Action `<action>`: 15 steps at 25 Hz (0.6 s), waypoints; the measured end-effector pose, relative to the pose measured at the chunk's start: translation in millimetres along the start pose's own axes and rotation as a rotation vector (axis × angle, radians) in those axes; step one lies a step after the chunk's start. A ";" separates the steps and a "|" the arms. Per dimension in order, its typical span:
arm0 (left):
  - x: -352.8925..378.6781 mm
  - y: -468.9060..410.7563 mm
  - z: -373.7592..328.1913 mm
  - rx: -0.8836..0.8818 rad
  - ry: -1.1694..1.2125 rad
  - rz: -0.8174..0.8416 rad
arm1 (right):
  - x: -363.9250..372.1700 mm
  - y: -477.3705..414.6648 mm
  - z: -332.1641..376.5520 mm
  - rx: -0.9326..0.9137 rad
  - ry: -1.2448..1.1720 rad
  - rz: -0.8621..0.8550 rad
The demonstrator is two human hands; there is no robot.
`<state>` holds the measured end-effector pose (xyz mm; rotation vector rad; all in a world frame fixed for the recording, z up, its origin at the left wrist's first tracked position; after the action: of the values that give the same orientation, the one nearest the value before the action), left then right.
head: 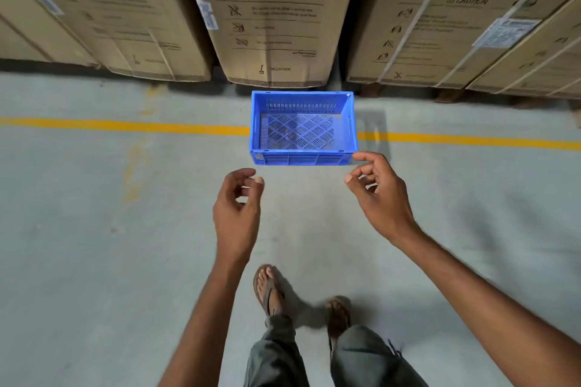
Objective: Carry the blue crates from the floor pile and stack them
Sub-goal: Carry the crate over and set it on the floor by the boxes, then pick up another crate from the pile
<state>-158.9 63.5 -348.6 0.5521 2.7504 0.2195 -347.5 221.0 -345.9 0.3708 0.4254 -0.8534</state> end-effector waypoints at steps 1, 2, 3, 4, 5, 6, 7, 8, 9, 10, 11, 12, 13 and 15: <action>-12.0 30.0 -12.1 0.009 -0.005 0.005 | -6.4 25.7 15.3 -0.005 -0.015 0.031; -23.0 57.5 -20.6 0.013 -0.011 0.001 | -10.8 48.9 26.6 -0.016 -0.028 0.060; -32.2 83.2 -27.1 0.009 -0.016 -0.014 | -14.2 68.9 35.2 -0.027 -0.045 0.087; -41.7 110.5 -32.0 0.001 -0.016 -0.043 | -17.1 90.2 42.1 -0.033 -0.067 0.114; -49.8 135.0 -35.4 -0.005 -0.012 -0.087 | -18.7 108.6 47.6 -0.037 -0.090 0.144; -59.9 164.3 -38.5 -0.015 -0.005 -0.147 | -20.8 131.0 51.7 -0.050 -0.107 0.185; -68.5 191.0 -41.3 -0.020 0.006 -0.192 | -23.5 152.4 55.6 -0.065 -0.121 0.217; -74.7 214.9 -44.1 -0.020 0.015 -0.218 | -27.3 171.6 58.1 -0.080 -0.130 0.246; -81.4 241.3 -45.0 -0.029 0.018 -0.244 | -31.4 193.5 60.0 -0.093 -0.129 0.286; -88.5 266.1 -43.6 -0.044 0.025 -0.278 | -34.4 214.4 61.4 -0.106 -0.121 0.328; -96.8 292.5 -41.0 -0.051 0.030 -0.318 | -36.5 236.3 64.2 -0.127 -0.110 0.373; -104.6 317.3 -37.2 -0.062 0.032 -0.348 | -37.6 256.4 66.4 -0.145 -0.102 0.413; -112.6 340.8 -32.6 -0.075 0.024 -0.377 | -37.0 275.2 68.9 -0.163 -0.097 0.454; -129.8 384.2 -21.2 -0.102 0.009 -0.435 | -31.2 310.4 71.5 -0.206 -0.081 0.540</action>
<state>80.8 360.8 -210.5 -0.0780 2.7643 0.2527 -107.2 394.4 -224.8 0.2406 0.3120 -0.2935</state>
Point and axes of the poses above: each hand's wrist, its own y-axis away from the middle knuckle, its own x-axis out of the palm, z = x × y, the point moved 1 cm from there along -y, towards the middle knuckle
